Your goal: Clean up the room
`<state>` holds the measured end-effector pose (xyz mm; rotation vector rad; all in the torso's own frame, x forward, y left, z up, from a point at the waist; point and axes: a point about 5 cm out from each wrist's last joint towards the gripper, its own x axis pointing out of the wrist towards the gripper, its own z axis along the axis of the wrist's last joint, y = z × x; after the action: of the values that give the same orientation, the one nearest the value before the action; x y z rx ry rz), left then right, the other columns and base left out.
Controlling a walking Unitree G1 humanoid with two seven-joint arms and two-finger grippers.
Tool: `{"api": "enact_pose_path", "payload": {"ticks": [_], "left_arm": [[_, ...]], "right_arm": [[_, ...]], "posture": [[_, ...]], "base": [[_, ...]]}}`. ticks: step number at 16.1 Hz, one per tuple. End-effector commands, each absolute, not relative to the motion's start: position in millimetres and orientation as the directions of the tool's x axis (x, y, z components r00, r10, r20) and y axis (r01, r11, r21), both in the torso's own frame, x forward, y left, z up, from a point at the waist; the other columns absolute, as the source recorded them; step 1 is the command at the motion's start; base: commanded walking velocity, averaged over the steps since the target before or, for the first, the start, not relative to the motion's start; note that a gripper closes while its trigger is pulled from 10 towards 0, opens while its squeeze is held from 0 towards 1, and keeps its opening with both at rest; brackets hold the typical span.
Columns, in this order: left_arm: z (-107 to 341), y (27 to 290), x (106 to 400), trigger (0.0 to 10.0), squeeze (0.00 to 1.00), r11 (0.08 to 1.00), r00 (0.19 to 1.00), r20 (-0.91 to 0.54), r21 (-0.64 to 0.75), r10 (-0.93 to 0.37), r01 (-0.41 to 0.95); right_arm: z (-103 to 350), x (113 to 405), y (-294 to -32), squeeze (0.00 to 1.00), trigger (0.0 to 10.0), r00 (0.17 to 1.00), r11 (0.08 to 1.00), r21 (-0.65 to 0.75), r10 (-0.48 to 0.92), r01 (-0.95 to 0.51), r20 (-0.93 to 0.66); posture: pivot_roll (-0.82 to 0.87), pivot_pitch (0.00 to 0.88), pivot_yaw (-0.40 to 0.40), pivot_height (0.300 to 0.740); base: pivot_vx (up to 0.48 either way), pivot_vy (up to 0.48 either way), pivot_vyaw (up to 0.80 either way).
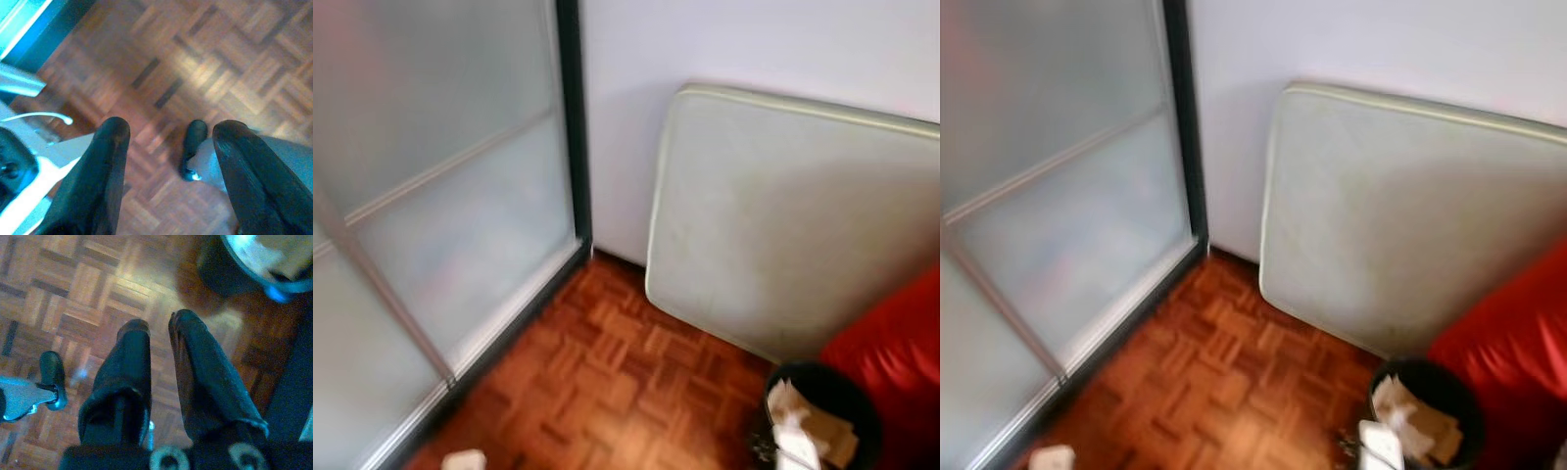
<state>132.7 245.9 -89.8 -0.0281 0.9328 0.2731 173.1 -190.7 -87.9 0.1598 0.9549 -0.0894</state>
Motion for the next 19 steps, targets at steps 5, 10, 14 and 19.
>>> {"api": "enact_pose_path", "payload": {"ticks": [5, 10, 14, 19], "left_arm": [[-89.5, 239.1, 138.9, 10.0, 0.0, 0.97, 0.575, -0.793, 0.076, 0.198, -0.229], [-89.4, 239.9, 138.8, 10.0, 0.0, 0.97, 0.574, -0.794, 0.077, 0.199, -0.229], [-89.8, 238.6, 138.6, 10.0, 0.0, 0.971, 0.573, -0.796, 0.075, 0.196, -0.228], [-89.9, 239.4, 137.8, 10.0, 0.0, 0.97, 0.573, -0.795, 0.074, 0.198, -0.232]], "right_arm": [[-89.6, 165.1, -201.0, 0.0, 10.0, 0.567, 0.985, 0.072, -0.031, 0.158, -0.823], [-89.6, 165.8, -199.0, 0.0, 10.0, 0.57, 0.985, 0.076, -0.026, 0.155, -0.821], [-90.3, 166.4, -195.4, 0.0, 10.0, 0.559, 0.983, 0.074, -0.031, 0.165, -0.829], [-90.7, 165.6, -195.2, 0.0, 10.0, 0.557, 0.98, 0.079, -0.037, 0.182, -0.829]], "posture": [[0.19, 0.0, -0.062, 0.74], [0.19, 0.0, -0.063, 0.74], [0.2, 0.0, -0.063, 0.74], [0.2, 0.0, -0.065, 0.74]], "base": [[0.48, 0.0, 0.6], [0.48, 0.0, 0.0], [0.48, 0.0, 0.34], [0.48, 0.0, 0.0]]}}
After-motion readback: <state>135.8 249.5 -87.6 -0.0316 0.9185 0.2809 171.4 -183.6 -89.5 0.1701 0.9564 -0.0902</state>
